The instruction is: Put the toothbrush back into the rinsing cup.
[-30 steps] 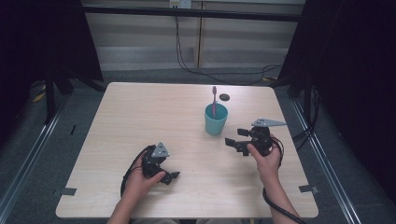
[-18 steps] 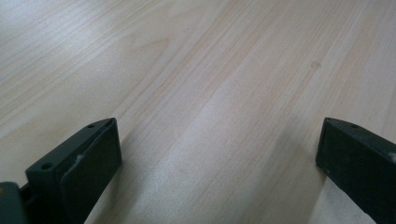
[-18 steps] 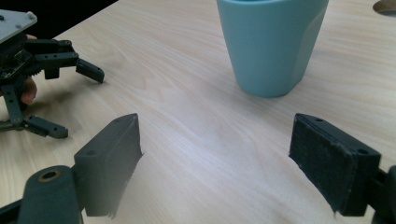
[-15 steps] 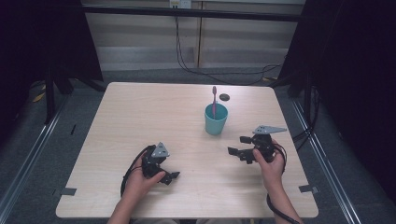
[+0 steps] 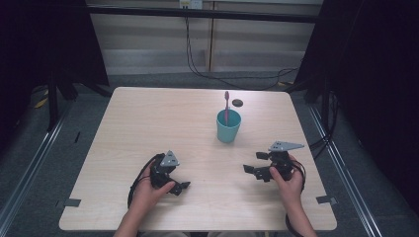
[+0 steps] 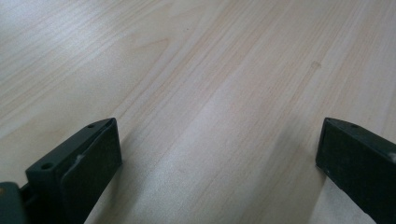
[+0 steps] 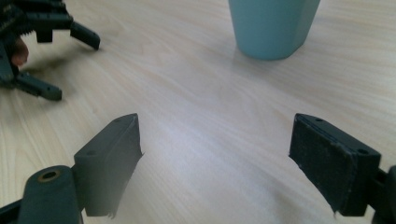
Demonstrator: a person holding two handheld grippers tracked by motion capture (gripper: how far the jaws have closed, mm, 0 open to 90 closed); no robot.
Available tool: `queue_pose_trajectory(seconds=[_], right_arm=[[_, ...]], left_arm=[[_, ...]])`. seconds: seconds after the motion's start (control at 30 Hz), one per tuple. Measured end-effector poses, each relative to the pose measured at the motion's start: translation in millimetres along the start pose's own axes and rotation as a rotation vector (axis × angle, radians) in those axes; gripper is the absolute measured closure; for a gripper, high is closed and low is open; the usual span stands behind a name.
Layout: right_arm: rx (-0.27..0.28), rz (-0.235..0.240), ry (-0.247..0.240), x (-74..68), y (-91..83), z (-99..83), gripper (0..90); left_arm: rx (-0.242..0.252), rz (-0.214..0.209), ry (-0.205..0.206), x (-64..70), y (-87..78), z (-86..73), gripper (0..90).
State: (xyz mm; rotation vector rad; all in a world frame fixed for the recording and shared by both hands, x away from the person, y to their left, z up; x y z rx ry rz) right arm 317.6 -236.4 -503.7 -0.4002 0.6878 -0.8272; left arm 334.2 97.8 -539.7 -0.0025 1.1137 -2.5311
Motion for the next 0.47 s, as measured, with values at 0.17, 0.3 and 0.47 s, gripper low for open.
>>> queue_pose_trajectory(seconds=[0.17,0.3,0.47], right_arm=[[-0.046,-0.022,-0.047,-4.2,4.0,-10.9,15.9],[-0.071,-0.032,-0.067,-6.2,8.3,-17.7,15.9],[-0.112,-0.044,-0.073,-5.1,14.0,-25.4,15.9]], left_arm=[[0.003,0.001,-0.001,0.1,0.2,0.0,0.0],[0.003,0.000,-0.001,0.1,0.2,0.0,0.0],[0.001,0.000,-0.001,0.0,0.1,0.0,0.0]])
Point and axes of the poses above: each handheld gripper's, and its own axes: y roughly forward along the jaws, z roughly out of its top, x roughly to its right, the point moved 4 cm from there along y, roughly forward along the jaws, and after that the axes turned 14 degrees about y, right-handed, at the moved point
